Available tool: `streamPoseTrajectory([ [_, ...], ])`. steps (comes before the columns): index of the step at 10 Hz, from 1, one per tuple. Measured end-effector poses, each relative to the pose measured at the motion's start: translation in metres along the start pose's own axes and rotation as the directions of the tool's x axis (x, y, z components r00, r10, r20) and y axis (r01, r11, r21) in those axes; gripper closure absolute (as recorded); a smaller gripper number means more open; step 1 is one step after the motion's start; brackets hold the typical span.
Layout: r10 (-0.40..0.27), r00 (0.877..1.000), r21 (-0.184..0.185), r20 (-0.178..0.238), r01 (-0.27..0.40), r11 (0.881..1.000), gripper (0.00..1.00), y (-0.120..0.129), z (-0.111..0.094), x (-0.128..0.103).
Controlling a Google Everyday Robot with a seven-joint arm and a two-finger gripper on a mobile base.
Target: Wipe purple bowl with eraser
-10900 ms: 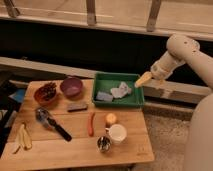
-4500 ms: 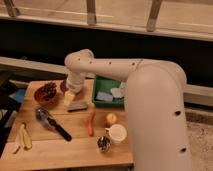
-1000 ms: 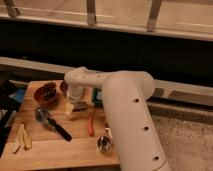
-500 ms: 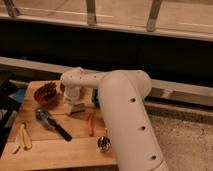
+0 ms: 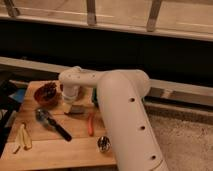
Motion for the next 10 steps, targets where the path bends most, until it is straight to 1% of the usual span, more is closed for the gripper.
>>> streamPoseTrajectory([
  [1, 0.002, 1.000, 0.003, -0.002, -0.002, 1.000, 1.00, -0.002, -0.010, 0.000],
  [2, 0.005, 1.000, 0.019, 0.008, -0.005, 1.000, 1.00, -0.006, -0.027, -0.002],
  [3, 0.010, 1.000, 0.044, 0.012, -0.011, 0.999, 1.00, -0.014, -0.047, -0.001],
  [5, 0.041, 0.999, 0.097, 0.018, -0.042, 0.994, 1.00, -0.036, -0.071, 0.005],
  [7, 0.081, 0.996, 0.145, 0.027, -0.084, 0.986, 1.00, -0.059, -0.088, 0.011],
  [8, 0.105, 0.994, 0.169, 0.037, -0.110, 0.979, 1.00, -0.072, -0.097, 0.012],
  [10, 0.153, 0.983, 0.222, 0.099, -0.172, 0.960, 1.00, -0.107, -0.119, 0.006],
])
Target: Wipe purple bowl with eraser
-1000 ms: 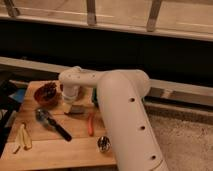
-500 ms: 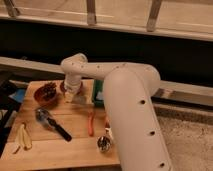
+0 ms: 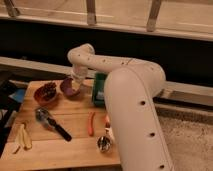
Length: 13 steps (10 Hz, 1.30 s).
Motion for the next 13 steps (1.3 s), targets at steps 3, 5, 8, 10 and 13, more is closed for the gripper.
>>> streamPoseTrajectory([
  [3, 0.055, 0.993, 0.034, 0.109, -0.059, 0.998, 1.00, -0.033, -0.026, -0.031],
  [5, 0.055, 0.992, 0.034, 0.110, -0.059, 0.998, 1.00, -0.033, -0.026, -0.031],
  [8, 0.057, 0.992, 0.030, 0.110, -0.061, 0.998, 1.00, -0.033, -0.025, -0.029],
  [10, 0.053, 0.989, 0.029, 0.136, -0.058, 0.998, 1.00, -0.030, -0.013, -0.035],
  [13, 0.035, 0.984, 0.047, 0.174, -0.044, 0.998, 1.00, -0.026, -0.005, -0.059],
])
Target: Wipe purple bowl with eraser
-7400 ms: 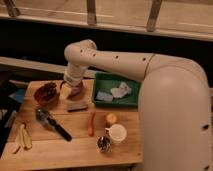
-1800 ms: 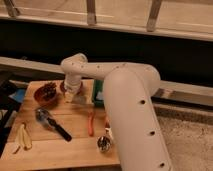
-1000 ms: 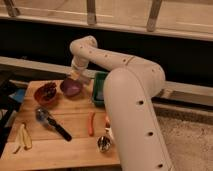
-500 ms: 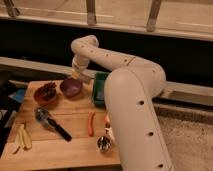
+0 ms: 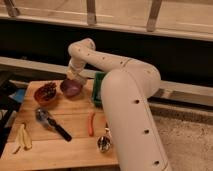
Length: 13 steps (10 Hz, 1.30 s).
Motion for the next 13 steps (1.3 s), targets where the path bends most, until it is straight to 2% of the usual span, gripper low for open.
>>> streamPoseTrajectory([
  [2, -0.004, 1.000, 0.012, 0.029, 0.004, 1.000, 1.00, -0.003, -0.002, -0.007],
  [4, -0.013, 0.998, -0.005, 0.054, 0.013, 1.000, 1.00, 0.005, 0.001, -0.016],
  [9, -0.003, 0.993, -0.123, 0.117, 0.018, 0.992, 1.00, 0.037, 0.032, -0.024],
  [11, -0.001, 0.993, -0.158, 0.120, 0.020, 0.987, 1.00, 0.048, 0.041, -0.025],
  [13, 0.004, 0.994, -0.176, 0.109, 0.015, 0.984, 1.00, 0.050, 0.048, -0.019],
])
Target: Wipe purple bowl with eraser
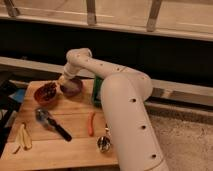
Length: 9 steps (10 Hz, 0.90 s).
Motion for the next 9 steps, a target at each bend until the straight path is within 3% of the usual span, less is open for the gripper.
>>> streamPoseTrajectory([
  [4, 0.003, 0.998, -0.004, -0.055, -0.003, 1.000, 1.00, -0.002, 0.013, 0.009],
  [7, -0.002, 0.996, 0.051, -0.090, 0.006, 0.999, 1.00, -0.020, 0.007, 0.014],
  [9, -0.025, 0.996, 0.074, -0.086, 0.031, 0.997, 1.00, -0.028, 0.008, 0.003],
])
